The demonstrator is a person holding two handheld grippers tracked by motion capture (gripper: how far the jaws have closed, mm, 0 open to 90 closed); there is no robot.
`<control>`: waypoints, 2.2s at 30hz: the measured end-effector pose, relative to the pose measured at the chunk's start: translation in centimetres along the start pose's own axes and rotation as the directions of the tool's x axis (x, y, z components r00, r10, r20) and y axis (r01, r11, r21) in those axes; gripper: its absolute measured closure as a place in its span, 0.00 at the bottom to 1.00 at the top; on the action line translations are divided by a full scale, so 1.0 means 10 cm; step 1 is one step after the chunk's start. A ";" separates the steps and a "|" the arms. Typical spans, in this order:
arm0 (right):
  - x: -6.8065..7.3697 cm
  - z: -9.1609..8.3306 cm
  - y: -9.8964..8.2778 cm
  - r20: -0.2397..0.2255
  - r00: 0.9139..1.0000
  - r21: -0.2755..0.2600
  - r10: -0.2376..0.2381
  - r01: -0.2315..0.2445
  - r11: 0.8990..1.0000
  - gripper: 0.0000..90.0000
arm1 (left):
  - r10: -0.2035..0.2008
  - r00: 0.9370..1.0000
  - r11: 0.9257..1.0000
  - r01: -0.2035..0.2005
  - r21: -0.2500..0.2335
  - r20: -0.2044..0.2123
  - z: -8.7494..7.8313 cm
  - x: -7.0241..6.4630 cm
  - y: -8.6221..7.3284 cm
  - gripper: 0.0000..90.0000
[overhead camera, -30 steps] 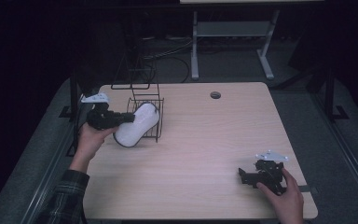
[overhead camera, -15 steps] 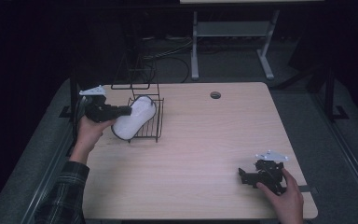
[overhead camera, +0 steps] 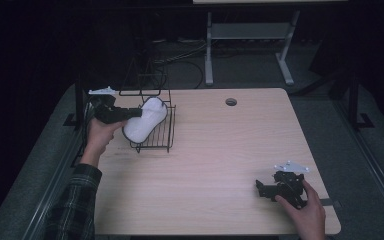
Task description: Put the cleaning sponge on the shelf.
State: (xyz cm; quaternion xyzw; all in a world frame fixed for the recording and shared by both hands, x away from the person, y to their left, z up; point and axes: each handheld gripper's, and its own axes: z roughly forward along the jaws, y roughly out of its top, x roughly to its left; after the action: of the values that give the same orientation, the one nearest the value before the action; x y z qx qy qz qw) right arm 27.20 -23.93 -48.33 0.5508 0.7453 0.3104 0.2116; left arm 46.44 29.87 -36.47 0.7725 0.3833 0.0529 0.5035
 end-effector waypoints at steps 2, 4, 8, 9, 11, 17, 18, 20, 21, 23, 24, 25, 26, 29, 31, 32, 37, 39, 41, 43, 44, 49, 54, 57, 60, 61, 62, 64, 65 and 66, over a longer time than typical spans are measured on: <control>0.00 0.00 0.00 0.000 1.000 0.000 0.000 0.000 1.000 0.00 | -0.011 1.000 1.000 0.011 0.004 -0.002 0.04 0.02 0.01 0.91; 0.00 0.00 0.00 0.000 1.000 0.000 0.000 0.000 1.000 0.00 | -0.027 1.000 1.000 0.026 -0.003 -0.008 0.08 0.05 0.00 0.91; 0.00 0.00 0.00 0.000 1.000 0.000 0.000 0.000 1.000 0.00 | -0.048 0.999 0.999 0.048 0.011 -0.014 0.13 0.12 -0.04 0.91; 0.00 0.00 0.00 0.000 1.000 0.000 0.000 0.000 1.000 0.00 | -0.058 0.998 0.998 0.059 0.014 -0.019 0.16 0.16 -0.06 0.91; 0.00 0.00 0.00 0.000 1.000 0.000 0.000 0.000 1.000 0.00 | -0.061 0.998 0.998 0.062 0.018 -0.026 0.18 0.18 -0.07 0.91; 0.00 0.00 0.00 0.000 1.000 0.000 0.000 0.000 1.000 0.00 | -0.067 0.997 0.997 0.068 0.037 -0.039 0.24 0.22 -0.09 0.90; 0.00 0.00 0.00 0.000 1.000 0.000 0.001 -0.001 1.000 0.00 | -0.071 0.996 0.996 0.074 0.046 -0.045 0.27 0.23 -0.11 0.90; 0.00 0.00 0.00 0.000 1.000 0.000 0.000 0.000 1.000 0.00 | -0.075 0.996 0.996 0.077 0.046 -0.052 0.28 0.25 -0.11 0.89; 0.00 0.00 0.00 0.000 1.000 0.000 0.000 0.000 1.000 0.00 | -0.074 0.995 0.996 0.077 0.046 -0.060 0.28 0.25 -0.12 0.89; 0.00 0.00 0.00 0.000 1.000 0.000 0.000 0.000 1.000 0.00 | -0.070 0.995 0.996 0.074 0.052 -0.076 0.29 0.26 -0.13 0.88; 0.00 0.00 0.00 0.000 1.000 0.000 0.000 0.000 1.000 0.00 | -0.074 0.994 0.996 0.079 0.052 -0.083 0.31 0.27 -0.13 0.88; 0.00 0.00 0.00 0.000 1.000 0.000 0.001 -0.001 1.000 0.00 | -0.074 0.993 0.995 0.079 0.054 -0.092 0.31 0.28 -0.14 0.87; 0.00 0.00 0.00 0.000 1.000 0.000 0.000 0.000 1.000 0.00 | -0.075 0.993 0.995 0.080 0.055 -0.094 0.31 0.29 -0.14 0.87; 0.00 0.00 0.00 0.000 1.000 0.000 0.000 0.000 1.000 0.00 | -0.070 0.991 0.995 0.077 0.064 -0.115 0.32 0.30 -0.15 0.85; 0.00 0.00 0.00 0.000 1.000 0.000 0.000 0.000 1.000 0.00 | -0.070 0.990 0.995 0.078 0.067 -0.121 0.32 0.31 -0.16 0.84; 0.00 0.00 0.00 0.000 1.000 0.000 0.000 0.000 1.000 0.00 | -0.069 0.989 0.995 0.078 0.069 -0.134 0.33 0.31 -0.16 0.84; 0.00 0.00 0.00 0.000 1.000 0.000 0.000 0.000 1.000 0.00 | -0.051 0.983 0.994 0.068 0.087 -0.177 0.34 0.32 -0.17 0.80; 0.00 0.00 0.00 0.000 1.000 0.000 0.000 0.000 1.000 0.00 | -0.048 0.981 0.993 0.067 0.095 -0.186 0.34 0.32 -0.17 0.78; 0.00 0.00 0.00 0.000 1.000 0.000 0.000 0.000 1.000 0.00 | -0.047 0.980 0.993 0.066 0.098 -0.192 0.34 0.32 -0.17 0.74; 0.00 0.00 0.00 0.000 1.000 0.000 0.000 0.000 1.000 0.00 | -0.049 0.979 0.993 0.069 0.097 -0.196 0.34 0.32 -0.18 0.71; 0.00 0.00 0.00 0.000 1.000 0.000 0.000 0.000 1.000 0.00 | -0.051 0.979 0.993 0.070 0.093 -0.197 0.32 0.32 -0.18 0.70; 0.00 0.00 0.00 0.000 1.000 0.000 0.000 0.000 1.000 0.00 | -0.033 0.984 0.995 0.049 0.087 -0.178 0.29 0.26 -0.19 0.78; 0.00 0.00 0.00 0.000 1.000 0.000 0.000 0.000 1.000 0.00 | -0.035 0.990 0.995 0.048 0.086 -0.139 0.23 0.21 -0.27 0.95; 0.00 0.00 0.00 0.000 1.000 0.000 0.000 0.000 1.000 0.00 | -0.020 0.992 0.996 0.031 0.084 -0.125 0.20 0.16 -0.32 1.00; 0.00 0.00 0.00 0.000 1.000 0.000 0.001 -0.001 1.000 0.00 | -0.005 0.993 0.996 0.015 0.087 -0.116 0.18 0.09 -0.37 1.00; 0.00 0.00 0.00 0.000 1.000 0.000 0.001 -0.001 1.000 0.00 | 0.002 0.993 0.996 0.008 0.084 -0.116 0.18 0.05 -0.39 1.00; 0.00 0.00 0.00 0.000 1.000 0.000 0.000 0.000 1.000 0.00 | 0.007 0.993 0.996 0.002 0.086 -0.114 0.17 0.03 -0.40 1.00; 0.00 0.00 0.00 0.000 1.000 0.000 0.000 0.000 1.000 0.00 | 0.017 0.994 0.996 -0.008 0.085 -0.105 0.18 -0.04 -0.44 1.00; 0.00 0.00 0.00 0.000 1.000 0.000 0.000 0.000 1.000 0.00 | 0.017 0.994 0.996 -0.008 0.085 -0.105 0.18 -0.04 -0.44 1.00; 0.00 0.00 0.00 0.000 1.000 0.000 0.000 0.000 1.000 0.00 | 0.024 0.996 0.996 -0.016 0.090 -0.090 0.18 -0.11 -0.47 1.00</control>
State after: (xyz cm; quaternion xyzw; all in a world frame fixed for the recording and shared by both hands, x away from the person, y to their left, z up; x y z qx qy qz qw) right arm 27.20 -23.92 -48.33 0.5508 0.7453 0.3105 0.2116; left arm 43.97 28.72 -40.88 0.7949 0.3999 0.0758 0.4500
